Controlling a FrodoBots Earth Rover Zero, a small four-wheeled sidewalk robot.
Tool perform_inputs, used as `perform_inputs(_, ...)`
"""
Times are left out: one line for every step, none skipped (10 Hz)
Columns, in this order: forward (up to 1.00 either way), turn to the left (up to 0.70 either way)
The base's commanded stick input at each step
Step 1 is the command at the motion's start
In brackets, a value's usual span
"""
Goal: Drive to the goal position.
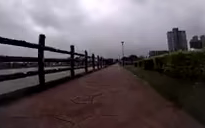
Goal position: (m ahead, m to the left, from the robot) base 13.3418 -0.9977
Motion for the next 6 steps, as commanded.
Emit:
perform_inputs(1.00,0.00)
perform_inputs(1.00,0.00)
perform_inputs(1.00,0.00)
perform_inputs(1.00,0.00)
perform_inputs(1.00,-0.33)
perform_inputs(1.00,-0.40)
